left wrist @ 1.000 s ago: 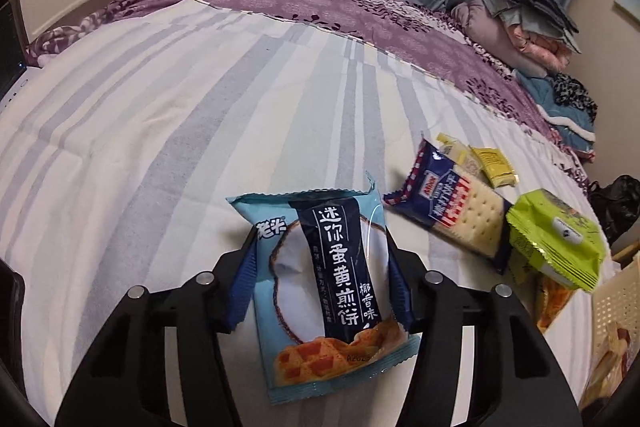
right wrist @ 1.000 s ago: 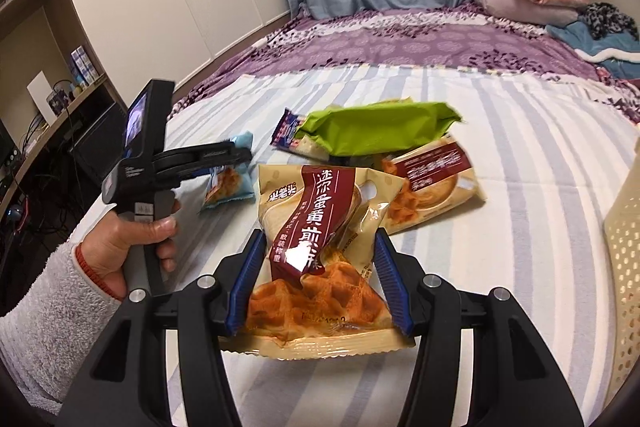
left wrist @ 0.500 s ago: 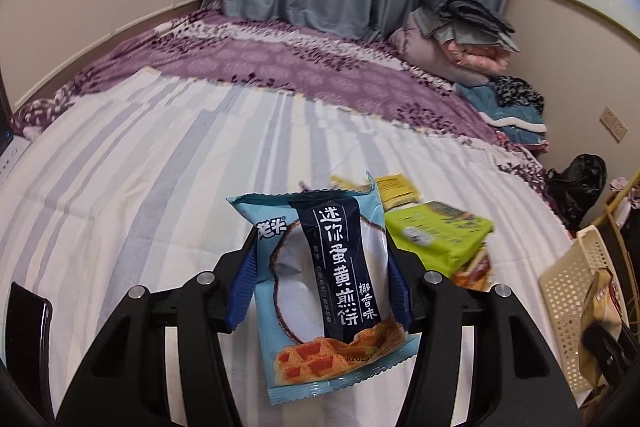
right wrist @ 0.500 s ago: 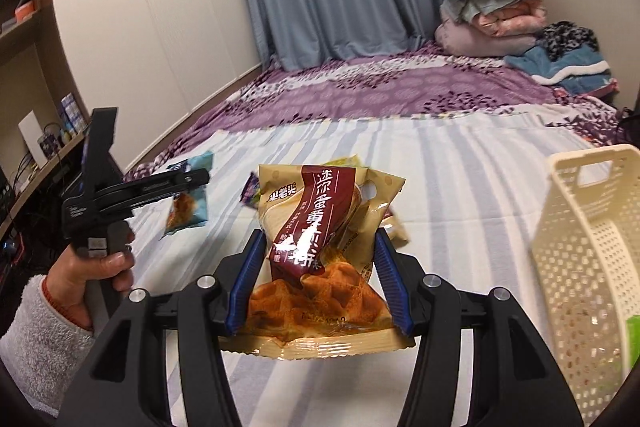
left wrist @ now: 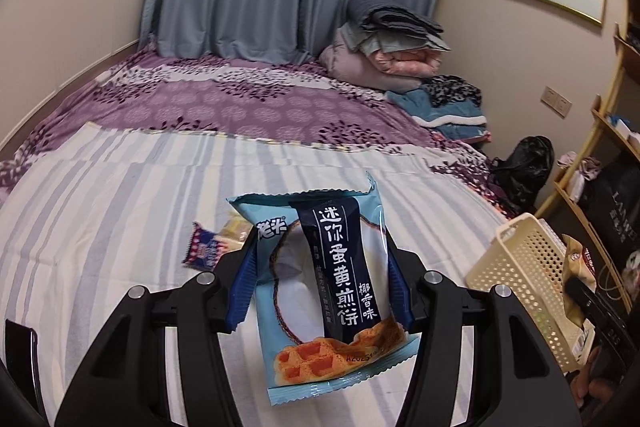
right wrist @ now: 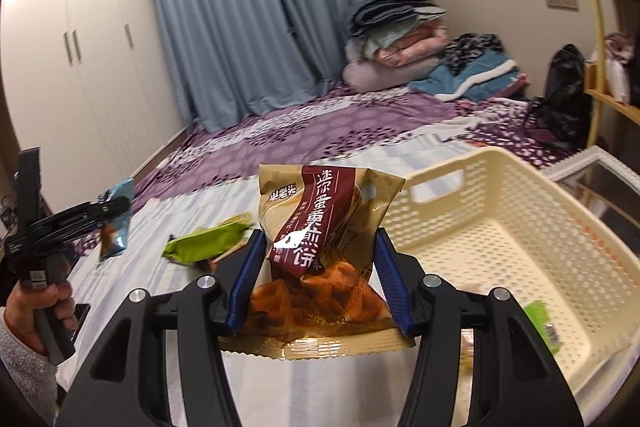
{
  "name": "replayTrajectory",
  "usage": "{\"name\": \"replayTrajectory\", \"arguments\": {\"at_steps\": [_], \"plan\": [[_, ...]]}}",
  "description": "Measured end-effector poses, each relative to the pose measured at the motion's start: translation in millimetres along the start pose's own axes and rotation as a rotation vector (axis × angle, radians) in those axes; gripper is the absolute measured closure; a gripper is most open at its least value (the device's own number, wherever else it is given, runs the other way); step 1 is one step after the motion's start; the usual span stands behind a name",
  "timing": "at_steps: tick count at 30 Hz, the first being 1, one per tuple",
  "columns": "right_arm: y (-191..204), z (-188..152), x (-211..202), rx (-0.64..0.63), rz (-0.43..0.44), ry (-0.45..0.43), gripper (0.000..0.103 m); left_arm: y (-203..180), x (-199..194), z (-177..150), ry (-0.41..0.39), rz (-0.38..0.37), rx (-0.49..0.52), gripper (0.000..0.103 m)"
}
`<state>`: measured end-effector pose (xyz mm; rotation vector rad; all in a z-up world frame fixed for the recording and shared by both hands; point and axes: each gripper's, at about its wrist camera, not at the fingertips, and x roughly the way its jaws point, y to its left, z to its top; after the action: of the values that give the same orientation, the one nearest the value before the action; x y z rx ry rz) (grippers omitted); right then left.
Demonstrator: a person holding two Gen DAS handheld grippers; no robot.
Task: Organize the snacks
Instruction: 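Drop the brown waffle packet into the basket with the right tool while the left tool carries the blue packet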
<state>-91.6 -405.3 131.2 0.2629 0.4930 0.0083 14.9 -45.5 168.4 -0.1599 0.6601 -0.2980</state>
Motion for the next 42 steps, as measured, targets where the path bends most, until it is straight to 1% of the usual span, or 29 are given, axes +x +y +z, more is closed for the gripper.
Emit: {"name": "replayTrajectory", "arguments": {"at_steps": [6, 11, 13, 14, 17, 23, 28, 33, 38, 39, 40, 41, 42], "plan": [[-48, -3, -19, 0.060, -0.109, -0.032, 0.048, -43, 2, 5, 0.000, -0.061, 0.062, 0.046], [-82, -8, -27, 0.099, -0.179, -0.022, 0.047, -79, 5, 5, 0.011, -0.121, 0.109, 0.046], [-96, -11, -32, 0.122, -0.197, -0.028, 0.040, -97, 6, 4, 0.015, -0.143, 0.130, 0.046], [-101, -12, -36, 0.133, -0.202, -0.035, 0.034, -106, 7, 3, 0.018, -0.155, 0.144, 0.046], [-114, -12, -41, 0.150, -0.212, -0.051, 0.033, -126, 10, 2, 0.027, -0.189, 0.174, 0.046], [-126, -18, -51, 0.182, -0.229, -0.083, 0.033, -174, 15, -2, 0.052, -0.263, 0.247, 0.046], [-133, -21, -59, 0.209, -0.246, -0.104, 0.033, -217, 21, -12, 0.085, -0.341, 0.312, 0.046], [-141, -23, -67, 0.232, -0.269, -0.125, 0.033, -259, 30, -29, 0.146, -0.436, 0.358, 0.046], [-151, -25, -74, 0.259, -0.298, -0.138, 0.032, -299, 38, -55, 0.223, -0.530, 0.401, 0.046], [-153, -26, -74, 0.264, -0.304, -0.139, 0.032, -306, 40, -62, 0.242, -0.558, 0.407, 0.043], [-155, -26, -75, 0.269, -0.308, -0.140, 0.032, -314, 42, -68, 0.262, -0.593, 0.409, 0.035], [-157, -26, -76, 0.274, -0.311, -0.142, 0.032, -319, 44, -73, 0.277, -0.619, 0.409, 0.022], [-158, -27, -77, 0.279, -0.313, -0.144, 0.032, -323, 44, -78, 0.277, -0.627, 0.412, 0.019]]}}
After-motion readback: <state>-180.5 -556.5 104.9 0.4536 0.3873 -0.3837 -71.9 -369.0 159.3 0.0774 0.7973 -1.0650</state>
